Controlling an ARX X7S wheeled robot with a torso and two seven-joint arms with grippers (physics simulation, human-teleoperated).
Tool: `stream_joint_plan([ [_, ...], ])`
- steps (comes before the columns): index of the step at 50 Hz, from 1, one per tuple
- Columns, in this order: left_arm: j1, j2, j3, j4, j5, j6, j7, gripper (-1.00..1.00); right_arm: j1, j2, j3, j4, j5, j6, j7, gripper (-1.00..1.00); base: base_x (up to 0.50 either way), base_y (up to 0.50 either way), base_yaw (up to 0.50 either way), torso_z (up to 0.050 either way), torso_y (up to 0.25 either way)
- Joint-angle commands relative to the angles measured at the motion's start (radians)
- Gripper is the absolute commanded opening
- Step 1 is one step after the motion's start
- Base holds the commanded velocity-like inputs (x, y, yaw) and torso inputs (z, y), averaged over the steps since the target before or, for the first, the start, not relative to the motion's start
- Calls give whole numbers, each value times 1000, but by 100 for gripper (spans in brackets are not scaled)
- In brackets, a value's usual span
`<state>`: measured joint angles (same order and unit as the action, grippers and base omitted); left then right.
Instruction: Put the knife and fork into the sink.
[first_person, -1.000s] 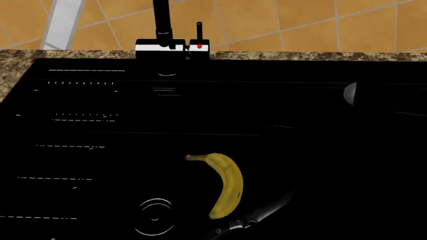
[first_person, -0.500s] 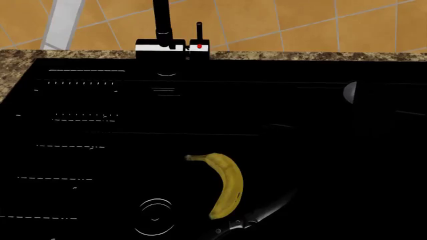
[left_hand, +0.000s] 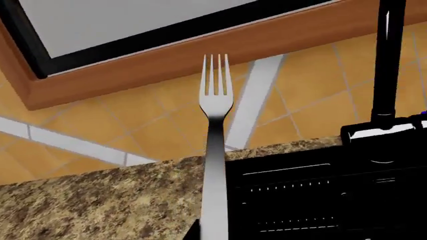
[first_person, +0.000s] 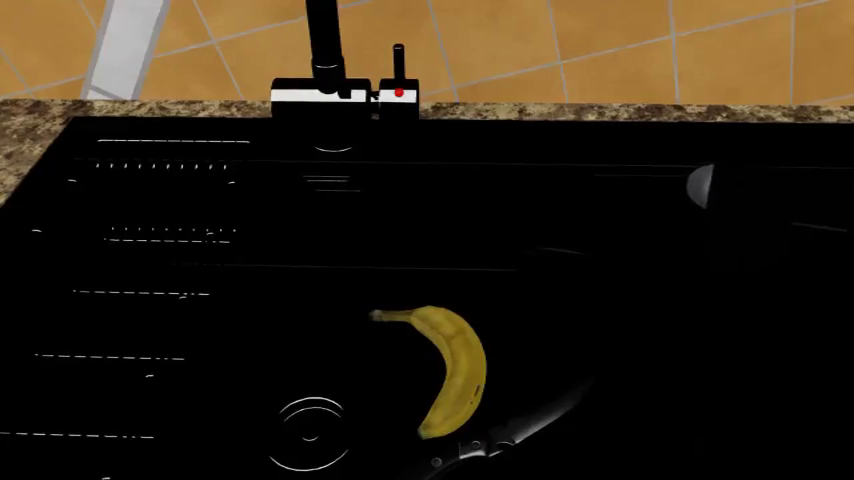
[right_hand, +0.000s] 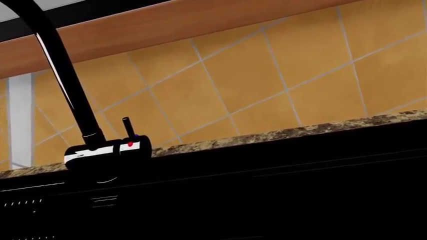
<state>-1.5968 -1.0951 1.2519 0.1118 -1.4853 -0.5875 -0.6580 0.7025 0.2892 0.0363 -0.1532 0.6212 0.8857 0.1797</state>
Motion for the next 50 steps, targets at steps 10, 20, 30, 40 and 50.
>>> stream_joint_plan([
  [10,-86,106,10,100,-3,-102,158,-100,-3,7,0,-14,14,3,8,100,0,0,0,0,0],
  [20,-62,135,31,118,20,-101,201,-100,-4,10,-1,-9,17,-4,7,100,0,0,0,0,0],
  [30,-60,170,36,115,41,-95,237,-100,-6,12,-3,-10,21,-4,12,100,0,0,0,0,0],
  [40,-29,266,123,107,129,-140,311,-100,-22,17,6,-16,29,-15,11,100,0,0,0,0,0],
  [50,-10,285,148,128,154,-144,339,-100,-21,17,4,-12,32,-18,13,100,0,0,0,0,0],
])
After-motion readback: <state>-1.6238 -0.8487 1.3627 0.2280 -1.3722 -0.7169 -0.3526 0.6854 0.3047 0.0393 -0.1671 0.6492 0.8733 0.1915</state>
